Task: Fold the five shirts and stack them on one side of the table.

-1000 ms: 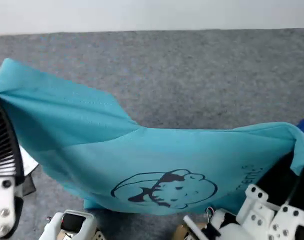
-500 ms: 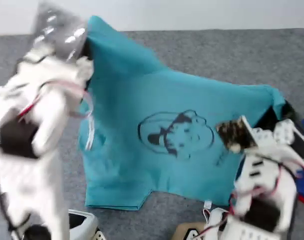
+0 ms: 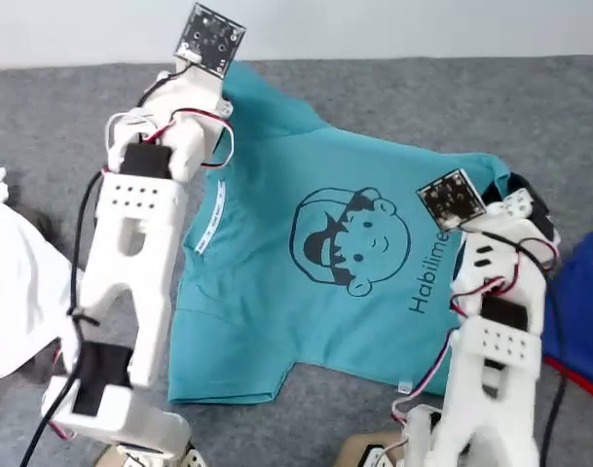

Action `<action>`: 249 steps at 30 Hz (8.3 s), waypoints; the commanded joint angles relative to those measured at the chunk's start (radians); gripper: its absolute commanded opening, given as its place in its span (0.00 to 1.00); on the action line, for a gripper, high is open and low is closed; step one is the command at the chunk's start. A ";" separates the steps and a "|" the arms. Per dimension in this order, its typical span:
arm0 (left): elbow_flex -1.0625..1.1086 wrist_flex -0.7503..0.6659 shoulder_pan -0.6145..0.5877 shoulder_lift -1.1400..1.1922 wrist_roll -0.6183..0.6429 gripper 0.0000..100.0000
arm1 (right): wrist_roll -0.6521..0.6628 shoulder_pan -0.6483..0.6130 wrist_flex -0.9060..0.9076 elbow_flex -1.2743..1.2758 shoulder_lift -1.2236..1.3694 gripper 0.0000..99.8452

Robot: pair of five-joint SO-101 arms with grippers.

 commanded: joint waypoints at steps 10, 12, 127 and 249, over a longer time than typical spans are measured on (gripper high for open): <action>-0.142 0.207 -0.009 0.057 -0.009 0.00 | -0.002 -0.027 0.124 -0.201 0.157 0.01; -0.179 0.322 -0.009 0.061 -0.021 0.00 | 0.000 -0.028 0.240 -0.203 0.117 0.01; 0.364 1.007 -0.342 -0.787 -0.224 0.00 | -0.560 -0.136 1.443 -0.199 -0.417 0.02; 0.568 1.002 -0.460 -0.787 -0.222 0.00 | -0.796 -0.145 1.632 -1.224 1.033 0.11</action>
